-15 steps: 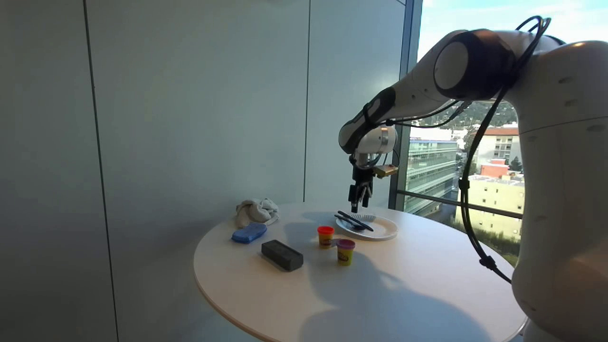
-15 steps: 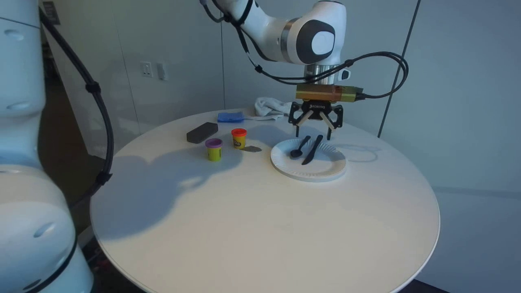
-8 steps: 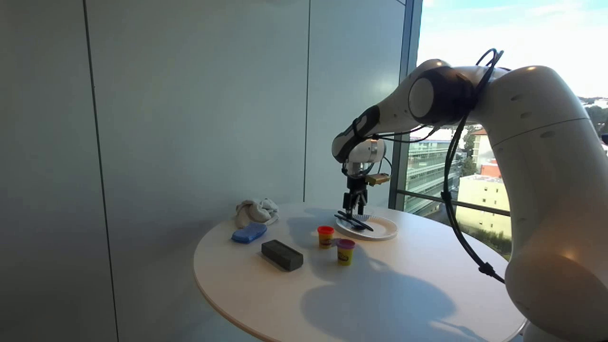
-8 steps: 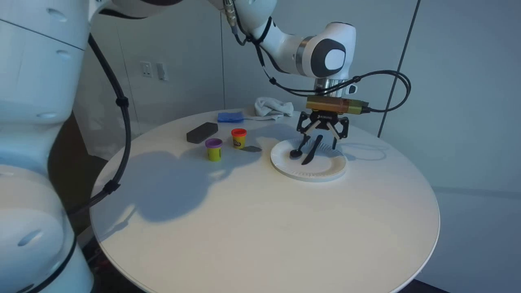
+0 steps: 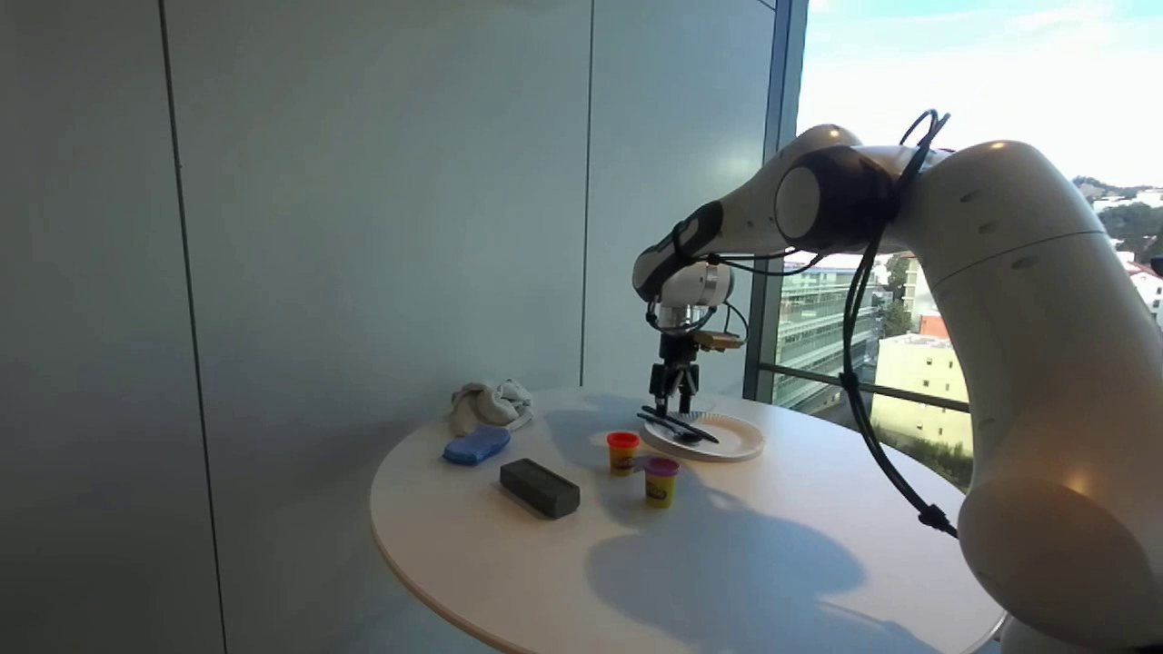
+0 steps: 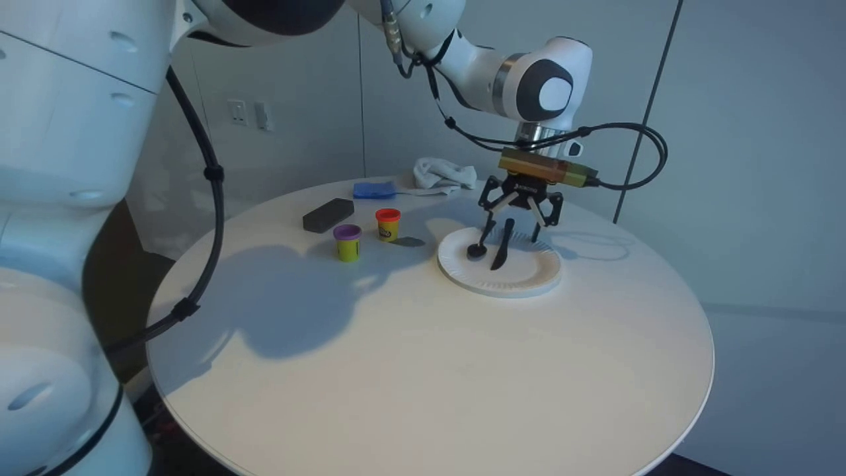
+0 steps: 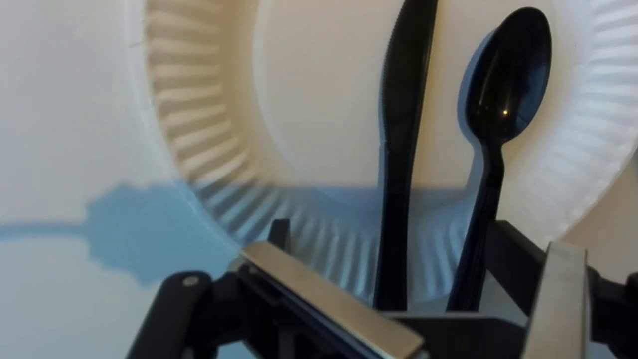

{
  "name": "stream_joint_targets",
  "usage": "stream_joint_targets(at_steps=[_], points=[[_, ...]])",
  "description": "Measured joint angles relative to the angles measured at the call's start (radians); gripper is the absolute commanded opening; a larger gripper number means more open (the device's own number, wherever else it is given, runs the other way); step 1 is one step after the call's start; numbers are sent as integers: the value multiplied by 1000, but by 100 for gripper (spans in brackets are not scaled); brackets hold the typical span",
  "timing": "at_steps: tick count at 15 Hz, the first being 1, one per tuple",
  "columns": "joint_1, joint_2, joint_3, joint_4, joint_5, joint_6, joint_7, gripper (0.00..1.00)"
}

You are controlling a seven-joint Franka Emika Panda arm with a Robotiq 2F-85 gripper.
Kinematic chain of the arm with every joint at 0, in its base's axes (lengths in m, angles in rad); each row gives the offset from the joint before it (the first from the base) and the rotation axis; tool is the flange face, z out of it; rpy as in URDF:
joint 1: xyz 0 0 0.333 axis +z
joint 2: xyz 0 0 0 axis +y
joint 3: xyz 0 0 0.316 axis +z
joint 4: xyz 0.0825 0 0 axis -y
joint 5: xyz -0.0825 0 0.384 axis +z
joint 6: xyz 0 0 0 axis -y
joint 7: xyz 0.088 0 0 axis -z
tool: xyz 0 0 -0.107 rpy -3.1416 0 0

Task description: Take all the things off of the plate

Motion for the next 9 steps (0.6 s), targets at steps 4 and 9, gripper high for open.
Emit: stream_joint_targets(at_steps=[4,9], points=[[-1,0,6,21,2,-46,20,100],[3,1,12,21,0,-70,52,100]])
